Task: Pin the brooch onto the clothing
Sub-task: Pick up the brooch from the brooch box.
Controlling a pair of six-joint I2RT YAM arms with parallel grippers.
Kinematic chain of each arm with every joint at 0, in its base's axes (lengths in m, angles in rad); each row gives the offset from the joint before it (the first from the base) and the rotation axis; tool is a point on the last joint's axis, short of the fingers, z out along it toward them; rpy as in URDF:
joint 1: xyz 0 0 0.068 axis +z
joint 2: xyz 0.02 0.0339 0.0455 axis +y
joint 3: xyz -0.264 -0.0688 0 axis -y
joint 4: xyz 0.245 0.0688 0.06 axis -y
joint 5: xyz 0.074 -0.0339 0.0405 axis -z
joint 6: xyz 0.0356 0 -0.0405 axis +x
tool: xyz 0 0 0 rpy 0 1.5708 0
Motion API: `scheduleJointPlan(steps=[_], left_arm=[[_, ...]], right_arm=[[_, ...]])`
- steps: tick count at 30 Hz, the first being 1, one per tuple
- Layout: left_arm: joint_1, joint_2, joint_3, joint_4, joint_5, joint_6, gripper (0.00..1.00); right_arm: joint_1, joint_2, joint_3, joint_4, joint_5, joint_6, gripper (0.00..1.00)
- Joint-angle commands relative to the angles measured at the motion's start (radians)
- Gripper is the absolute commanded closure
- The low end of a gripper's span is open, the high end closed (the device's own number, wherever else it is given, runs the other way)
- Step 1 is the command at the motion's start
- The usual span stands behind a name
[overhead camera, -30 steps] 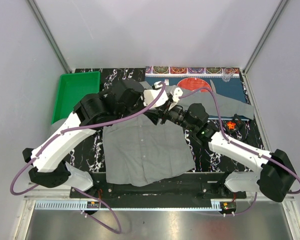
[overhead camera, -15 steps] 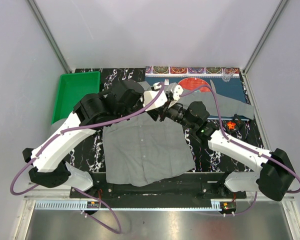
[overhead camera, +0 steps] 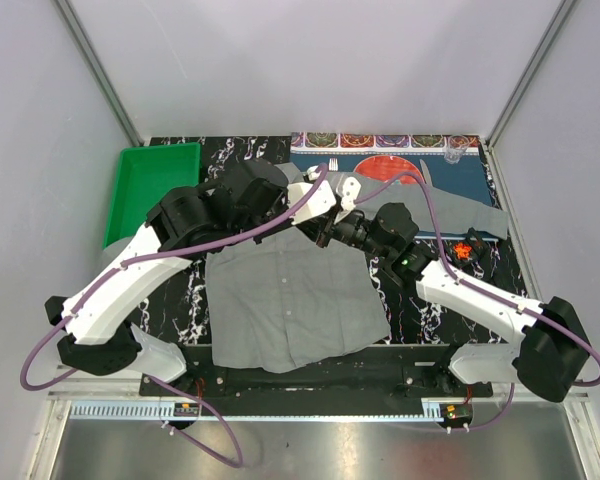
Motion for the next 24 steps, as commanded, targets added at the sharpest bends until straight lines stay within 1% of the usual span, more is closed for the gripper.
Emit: scheduleJointPlan(steps=[1, 3, 7, 8, 10, 12, 13, 14, 15, 16, 17, 18, 19, 21, 22, 23, 24], left_arm=[[0.006, -0.03, 0.027, -0.005, 0.046, -0.027, 1.0], [0.026, -0.033, 0.027, -0.007, 0.059, -0.037, 1.0], [0.067, -0.042, 0.034, -0.021, 0.13, -0.046, 1.0], [0.07, -0.047, 0.027, -0.019, 0.144, -0.046, 0.98], [0.089, -0.071, 0.011, -0.008, 0.202, -0.043, 0.66], [0.124, -0.115, -0.027, 0.036, 0.237, -0.044, 0.47], [0.147, -0.135, -0.042, 0.054, 0.286, -0.047, 0.35], [0.17, -0.151, -0.062, 0.077, 0.308, -0.058, 0.32], [0.237, -0.18, -0.068, 0.108, 0.349, -0.072, 0.29], [0.276, -0.194, -0.073, 0.119, 0.453, -0.079, 0.22], [0.311, -0.212, -0.099, 0.137, 0.498, -0.092, 0.19], [0.374, -0.252, -0.124, 0.191, 0.53, -0.115, 0.17], [0.401, -0.272, -0.151, 0.22, 0.591, -0.127, 0.16], [0.463, -0.315, -0.22, 0.274, 0.659, -0.164, 0.15], [0.477, -0.324, -0.239, 0.285, 0.75, -0.182, 0.15], [0.489, -0.333, -0.283, 0.298, 0.795, -0.204, 0.15], [0.503, -0.361, -0.314, 0.347, 0.838, -0.246, 0.15]], right_arm=[[0.008, -0.037, 0.013, 0.009, -0.081, -0.085, 0.93], [0.008, -0.054, 0.001, 0.001, -0.095, -0.111, 1.0], [0.008, -0.081, -0.005, -0.054, -0.095, -0.131, 1.0], [0.007, -0.087, -0.004, -0.061, -0.098, -0.125, 1.0], [0.008, -0.1, 0.004, -0.092, -0.111, -0.082, 1.0], [0.008, -0.106, 0.019, -0.113, -0.109, -0.003, 1.0], [0.007, -0.107, 0.024, -0.136, -0.111, 0.018, 1.0], [0.007, -0.11, 0.027, -0.143, -0.111, 0.063, 1.0], [0.007, -0.117, 0.027, -0.146, -0.112, 0.129, 1.0], [0.008, -0.121, 0.027, -0.15, -0.109, 0.162, 1.0], [0.007, -0.123, 0.029, -0.155, -0.105, 0.195, 1.0], [0.007, -0.129, 0.03, -0.167, -0.094, 0.247, 1.0], [0.007, -0.13, 0.033, -0.17, -0.091, 0.272, 1.0], [0.007, -0.127, 0.044, -0.176, -0.068, 0.339, 1.0], [0.007, -0.126, 0.049, -0.178, -0.062, 0.36, 1.0], [0.005, -0.123, 0.056, -0.177, -0.06, 0.375, 1.0], [0.007, -0.117, 0.059, -0.173, -0.063, 0.399, 1.0]])
